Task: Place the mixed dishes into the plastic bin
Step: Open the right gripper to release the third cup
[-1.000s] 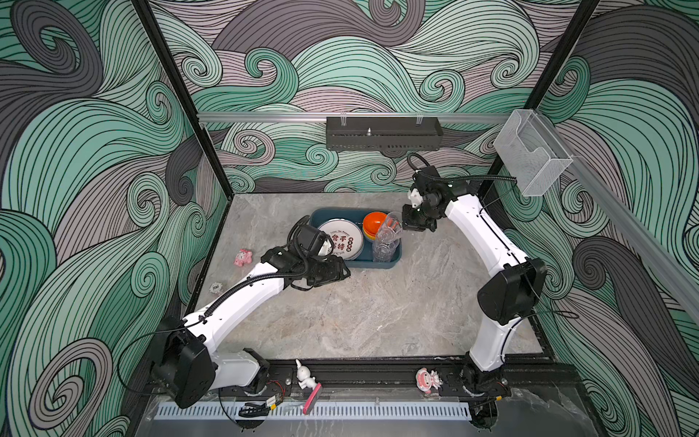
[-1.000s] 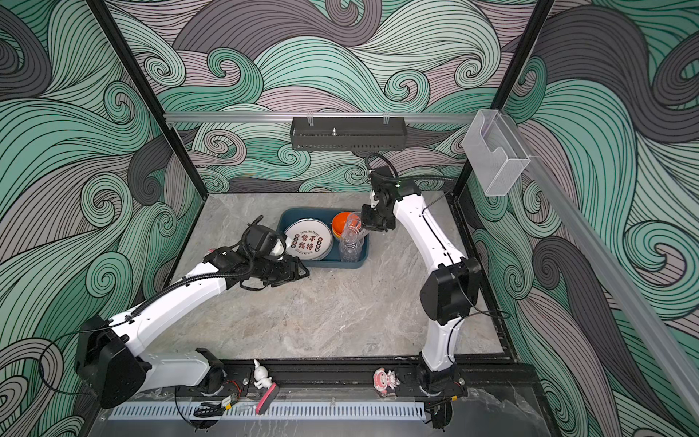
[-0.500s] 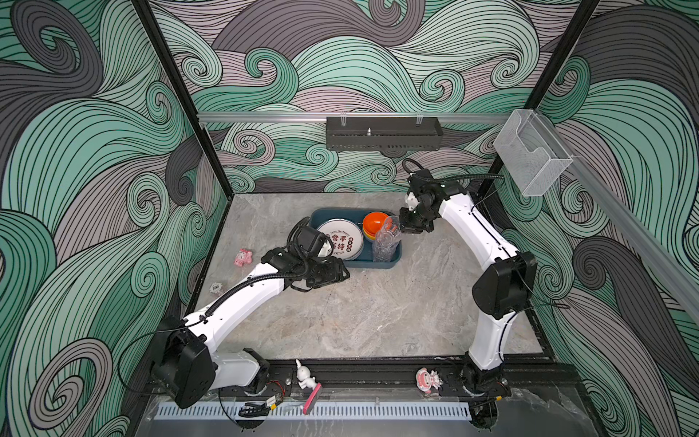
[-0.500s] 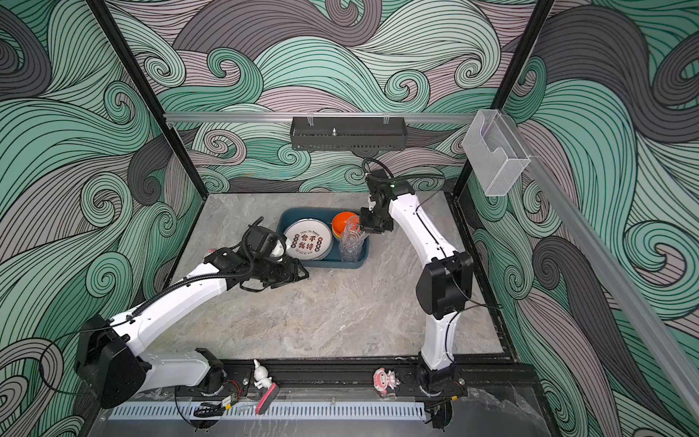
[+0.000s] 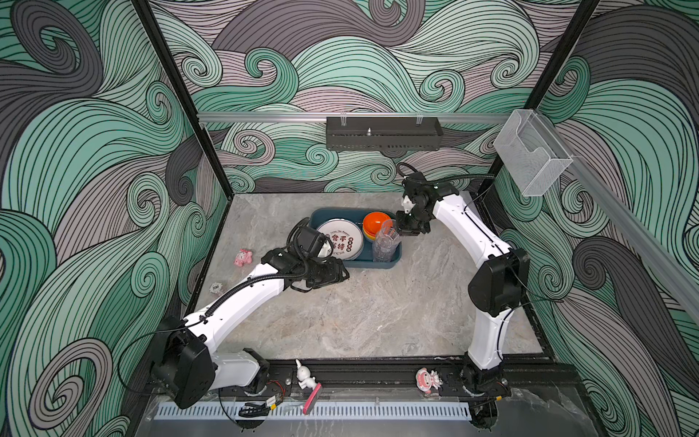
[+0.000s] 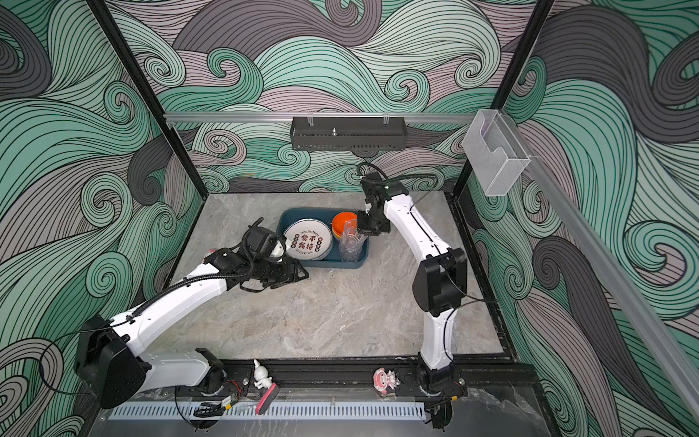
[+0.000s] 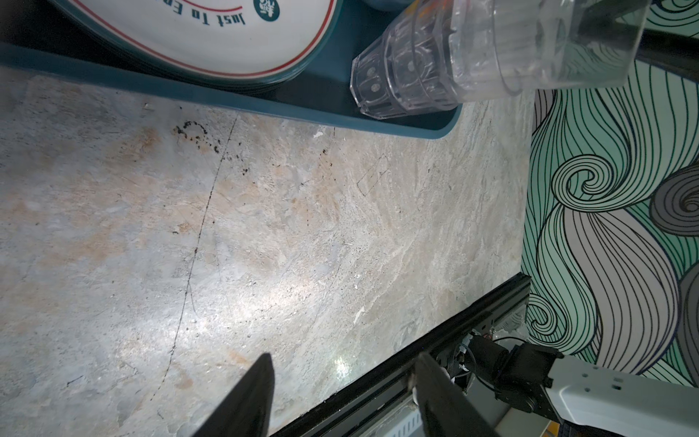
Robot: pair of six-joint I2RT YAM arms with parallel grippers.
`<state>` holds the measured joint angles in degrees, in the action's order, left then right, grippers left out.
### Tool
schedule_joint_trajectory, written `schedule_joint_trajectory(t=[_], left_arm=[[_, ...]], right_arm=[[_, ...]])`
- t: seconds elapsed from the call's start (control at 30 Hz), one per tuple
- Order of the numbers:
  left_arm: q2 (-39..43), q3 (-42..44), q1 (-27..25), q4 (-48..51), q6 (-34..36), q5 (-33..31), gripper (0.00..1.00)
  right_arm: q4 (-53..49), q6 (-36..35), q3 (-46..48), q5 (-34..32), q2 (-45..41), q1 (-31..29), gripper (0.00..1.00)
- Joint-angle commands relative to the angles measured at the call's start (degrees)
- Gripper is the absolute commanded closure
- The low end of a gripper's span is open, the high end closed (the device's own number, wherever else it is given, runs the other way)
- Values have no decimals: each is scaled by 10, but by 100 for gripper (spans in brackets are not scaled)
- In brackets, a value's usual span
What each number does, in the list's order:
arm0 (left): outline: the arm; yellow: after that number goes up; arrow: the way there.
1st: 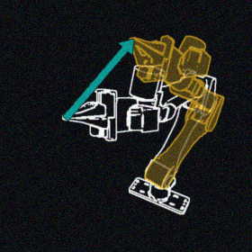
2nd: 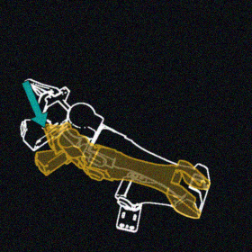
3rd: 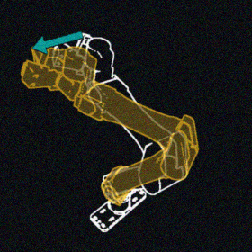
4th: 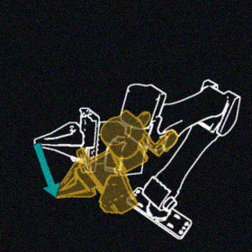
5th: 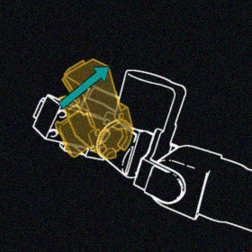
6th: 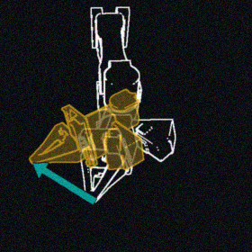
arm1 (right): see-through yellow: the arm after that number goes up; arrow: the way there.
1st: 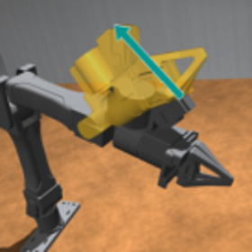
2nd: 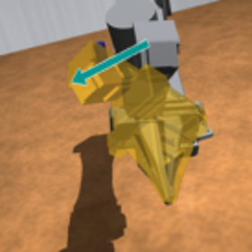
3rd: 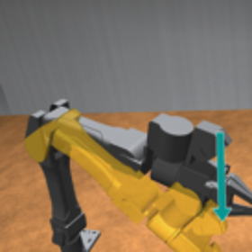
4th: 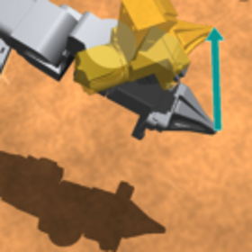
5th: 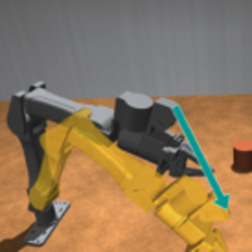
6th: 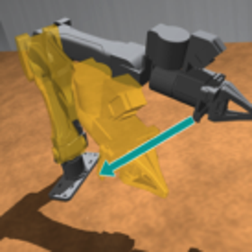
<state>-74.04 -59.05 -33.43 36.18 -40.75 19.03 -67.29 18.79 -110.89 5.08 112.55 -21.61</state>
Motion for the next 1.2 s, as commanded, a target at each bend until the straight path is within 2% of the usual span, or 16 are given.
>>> schedule_joint_trajectory(t=[0.0,0.1,0.2,0.47,0.6,0.67,0.73,0.77,0.8,1.03,1.17], left_arm=[[13,2,4,6,-6,-10,38],[14,2,5,6,-5,-11,38],[15,2,5,6,-7,-14,38],[27,-4,8,17,1,-32,33],[40,-11,10,28,11,-61,30],[50,-11,11,32,12,-85,25],[64,-10,13,32,26,-108,25],[71,-12,15,36,30,-123,19],[79,-15,18,42,34,-139,2],[93,-58,68,88,78,-163,2],[97,-85,99,109,107,-181,1]], right_arm=[[-5,-5,-20,-12,9,-8,97],[-5,-2,-26,-10,8,-12,86],[-7,0,-32,-12,3,-14,80],[-4,5,-37,-11,-23,-14,69],[12,9,-23,-14,-50,-14,64],[21,10,-15,-17,-64,-14,61],[30,10,-4,-23,-79,-14,58],[33,11,1,-28,-86,-14,56],[36,11,8,-33,-94,-14,54],[88,11,82,-61,-166,-14,36],[129,8,141,-101,-221,-12,23]])
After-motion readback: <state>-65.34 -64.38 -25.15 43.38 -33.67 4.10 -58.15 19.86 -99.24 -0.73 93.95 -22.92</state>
